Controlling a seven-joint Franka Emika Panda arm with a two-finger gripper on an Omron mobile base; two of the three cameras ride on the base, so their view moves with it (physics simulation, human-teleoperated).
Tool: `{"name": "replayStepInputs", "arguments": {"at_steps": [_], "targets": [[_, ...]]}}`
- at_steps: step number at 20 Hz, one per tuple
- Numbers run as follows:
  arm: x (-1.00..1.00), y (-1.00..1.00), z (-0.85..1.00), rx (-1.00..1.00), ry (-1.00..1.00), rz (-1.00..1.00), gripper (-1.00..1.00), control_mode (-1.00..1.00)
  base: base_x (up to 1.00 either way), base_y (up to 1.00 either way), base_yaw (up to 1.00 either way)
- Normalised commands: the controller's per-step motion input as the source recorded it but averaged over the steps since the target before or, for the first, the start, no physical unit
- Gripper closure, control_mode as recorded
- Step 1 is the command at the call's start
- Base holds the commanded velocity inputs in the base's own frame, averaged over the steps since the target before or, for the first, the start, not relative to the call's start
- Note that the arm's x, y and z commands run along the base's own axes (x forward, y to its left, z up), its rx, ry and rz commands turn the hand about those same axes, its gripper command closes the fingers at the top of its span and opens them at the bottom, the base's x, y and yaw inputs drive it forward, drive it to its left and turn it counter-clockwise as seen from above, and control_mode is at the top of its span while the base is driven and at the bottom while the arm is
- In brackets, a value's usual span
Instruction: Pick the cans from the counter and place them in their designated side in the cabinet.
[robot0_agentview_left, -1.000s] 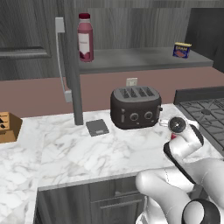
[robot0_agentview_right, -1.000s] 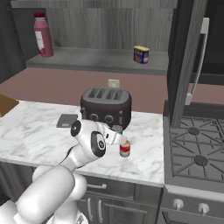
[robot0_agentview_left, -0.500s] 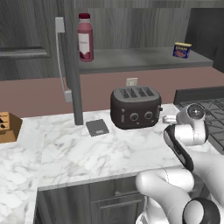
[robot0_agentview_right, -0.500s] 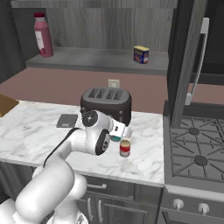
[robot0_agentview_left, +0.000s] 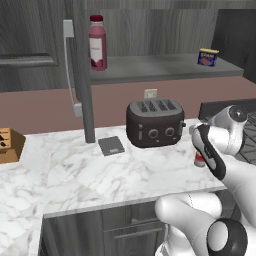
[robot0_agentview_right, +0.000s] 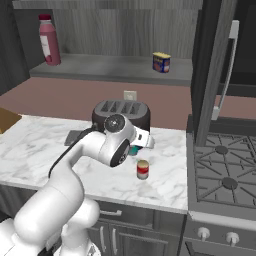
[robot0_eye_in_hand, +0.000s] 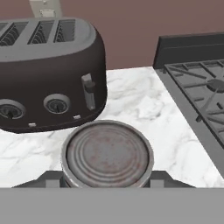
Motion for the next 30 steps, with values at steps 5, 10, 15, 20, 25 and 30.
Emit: {"name": "replayStepInputs", "arguments": {"at_steps": [5, 10, 15, 20, 25, 30], "targets": [[-0.01, 0.11, 0.13, -0.05, -0.01, 0.07, 1.00, -1.00, 0.00, 0.00, 0.00], [-0.13, 0.03, 0.22, -0.09, -0.12, 0.05, 1.00, -1.00, 0.00, 0.00, 0.00], [-0.16, 0.00, 0.26, -0.09, -0.13, 0.05, 1.00, -1.00, 0.00, 0.00, 0.00], [-0.20, 0.00, 0.23, -0.08, -0.10, 0.04, 1.00, -1.00, 0.00, 0.00, 0.00], [-0.19, 0.00, 0.28, -0.06, -0.03, 0.04, 1.00, -1.00, 0.00, 0.00, 0.00], [-0.19, 0.00, 0.26, -0.05, 0.00, 0.05, 1.00, -1.00, 0.00, 0.00, 0.00]]}}
